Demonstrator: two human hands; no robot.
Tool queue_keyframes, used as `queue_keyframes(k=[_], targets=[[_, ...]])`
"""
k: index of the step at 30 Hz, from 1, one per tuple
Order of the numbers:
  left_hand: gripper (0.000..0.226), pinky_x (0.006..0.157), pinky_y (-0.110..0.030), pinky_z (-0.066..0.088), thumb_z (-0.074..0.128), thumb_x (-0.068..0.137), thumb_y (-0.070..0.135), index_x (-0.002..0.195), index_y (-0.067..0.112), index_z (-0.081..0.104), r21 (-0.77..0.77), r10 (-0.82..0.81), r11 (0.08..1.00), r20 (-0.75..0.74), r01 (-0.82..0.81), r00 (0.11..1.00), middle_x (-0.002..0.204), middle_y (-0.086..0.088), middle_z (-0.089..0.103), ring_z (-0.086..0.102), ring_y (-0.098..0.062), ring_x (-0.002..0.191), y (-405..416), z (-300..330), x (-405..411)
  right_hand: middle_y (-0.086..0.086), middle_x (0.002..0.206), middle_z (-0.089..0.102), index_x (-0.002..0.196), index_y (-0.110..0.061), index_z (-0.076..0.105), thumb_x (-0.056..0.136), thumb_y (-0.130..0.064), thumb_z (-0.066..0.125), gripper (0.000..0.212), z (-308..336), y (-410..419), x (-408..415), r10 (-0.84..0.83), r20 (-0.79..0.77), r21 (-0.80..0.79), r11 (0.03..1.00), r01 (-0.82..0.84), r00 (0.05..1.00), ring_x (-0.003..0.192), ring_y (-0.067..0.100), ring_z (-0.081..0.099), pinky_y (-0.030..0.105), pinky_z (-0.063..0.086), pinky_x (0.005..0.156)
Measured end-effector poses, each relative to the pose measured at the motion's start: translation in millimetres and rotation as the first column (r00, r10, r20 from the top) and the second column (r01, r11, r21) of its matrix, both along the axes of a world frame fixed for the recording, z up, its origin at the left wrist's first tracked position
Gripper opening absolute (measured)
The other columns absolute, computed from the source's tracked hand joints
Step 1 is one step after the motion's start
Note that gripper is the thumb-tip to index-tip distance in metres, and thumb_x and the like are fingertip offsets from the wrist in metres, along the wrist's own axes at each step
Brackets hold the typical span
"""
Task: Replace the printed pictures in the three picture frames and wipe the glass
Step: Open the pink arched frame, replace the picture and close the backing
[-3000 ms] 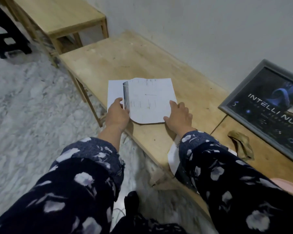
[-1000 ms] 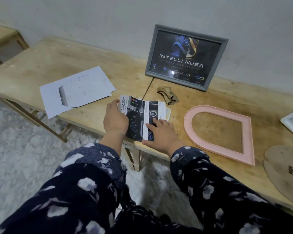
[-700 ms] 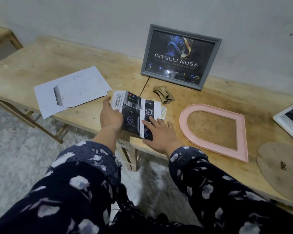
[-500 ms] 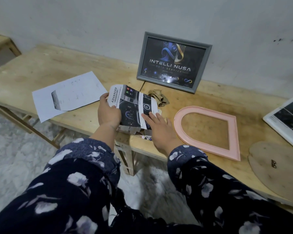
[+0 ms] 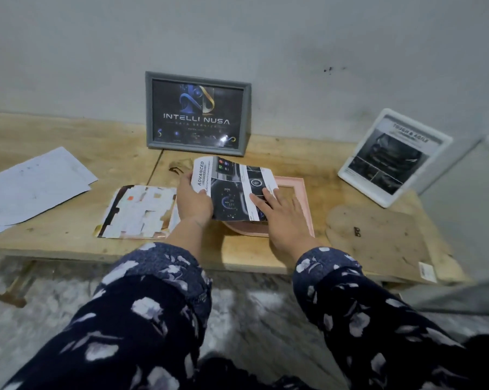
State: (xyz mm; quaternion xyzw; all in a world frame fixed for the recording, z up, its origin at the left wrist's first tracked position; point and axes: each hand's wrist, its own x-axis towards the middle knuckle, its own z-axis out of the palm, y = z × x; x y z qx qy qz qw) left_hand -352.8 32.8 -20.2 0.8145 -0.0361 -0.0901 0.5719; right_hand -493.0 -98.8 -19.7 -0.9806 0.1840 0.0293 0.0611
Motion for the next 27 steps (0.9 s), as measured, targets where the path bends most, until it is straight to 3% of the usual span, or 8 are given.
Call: queue_keyframes(k=[4, 12, 16, 18, 22, 24, 27], targets=[[0.049, 0.104, -0.044, 0.043, 0.051, 0.094, 0.003, 0.140, 0.013, 0.039, 0.101, -0.168, 0.981, -0.009, 0.168, 0.986, 0.135, -0.009, 0.052, 0.050, -0.027, 0.123, -35, -16, -11, -0.003, 0.162, 0.001, 0.150, -0.041, 0.003, 0.089, 0.001, 0.036, 0.082, -6, -29, -29, -0.103, -0.079, -0.006, 0.995, 0.103, 0.992, 0.149, 0.021, -0.003, 0.050, 0.001, 0.117], [0.061, 0.105, -0.045, 0.041, 0.060, 0.089, 0.007, 0.144, 0.015, 0.035, 0.276, -0.282, 0.920, -0.033, 0.280, 0.959, 0.139, -0.010, 0.046, 0.046, -0.027, 0.126, -60, -42, -10, 0.001, 0.162, 0.002, 0.152, -0.038, 0.007, 0.090, -0.009, 0.036, 0.073, -30, -52, -31, -0.161, -0.238, 0.032, 0.984, 0.174, 0.958, 0.148, 0.022, 0.002, 0.052, 0.005, 0.117], [0.053, 0.105, -0.048, 0.034, 0.057, 0.092, 0.024, 0.141, 0.023, 0.039, 0.593, -0.423, 0.733, 0.012, 0.335, 0.906, 0.140, -0.007, 0.040, 0.037, -0.028, 0.130, -58, -50, -10, 0.001, 0.162, 0.002, 0.150, -0.040, 0.011, 0.086, -0.031, 0.041, 0.071, -36, -62, -17, -0.185, -0.305, 0.086, 0.972, 0.221, 0.934, 0.148, 0.019, 0.001, 0.052, 0.001, 0.117], [0.049, 0.102, -0.045, 0.032, 0.055, 0.093, 0.026, 0.140, 0.024, 0.041, 0.659, -0.463, 0.677, 0.036, 0.328, 0.886, 0.140, -0.006, 0.037, 0.032, -0.028, 0.130, -55, -53, -11, 0.001, 0.162, 0.002, 0.150, -0.040, 0.013, 0.085, -0.042, 0.041, 0.071, -36, -64, -11, -0.180, -0.320, 0.078, 0.974, 0.215, 0.930, 0.148, 0.019, 0.001, 0.052, 0.001, 0.117], [0.046, 0.103, -0.046, 0.031, 0.051, 0.093, 0.029, 0.138, 0.021, 0.043, 0.688, -0.474, 0.659, 0.067, 0.303, 0.878, 0.144, -0.007, 0.027, 0.026, -0.028, 0.131, -52, -60, -17, 0.006, 0.156, 0.022, 0.145, -0.037, 0.031, 0.087, -0.036, 0.041, 0.059, -44, -62, -8, -0.237, -0.183, 0.072, 0.965, 0.254, 0.954, 0.143, 0.020, 0.018, 0.049, 0.015, 0.114], [0.045, 0.102, -0.046, 0.032, 0.049, 0.093, 0.029, 0.137, 0.021, 0.043, 0.707, -0.489, 0.638, 0.066, 0.305, 0.870, 0.141, -0.007, 0.030, 0.027, -0.028, 0.129, -53, -60, -17, 0.006, 0.143, 0.038, 0.139, -0.032, 0.042, 0.087, -0.028, 0.043, 0.052, -50, -60, -9, -0.254, -0.061, 0.046, 0.965, 0.257, 0.965, 0.132, 0.021, 0.033, 0.042, 0.026, 0.105], [0.045, 0.101, -0.046, 0.032, 0.048, 0.093, 0.029, 0.137, 0.021, 0.043, 0.731, -0.508, 0.606, 0.052, 0.313, 0.860, 0.139, -0.007, 0.033, 0.029, -0.028, 0.126, -53, -56, -15, 0.004, 0.125, 0.048, 0.131, -0.025, 0.048, 0.083, -0.025, 0.047, 0.048, -54, -58, -8, -0.254, 0.016, 0.035, 0.967, 0.253, 0.967, 0.121, 0.023, 0.042, 0.041, 0.027, 0.103]])
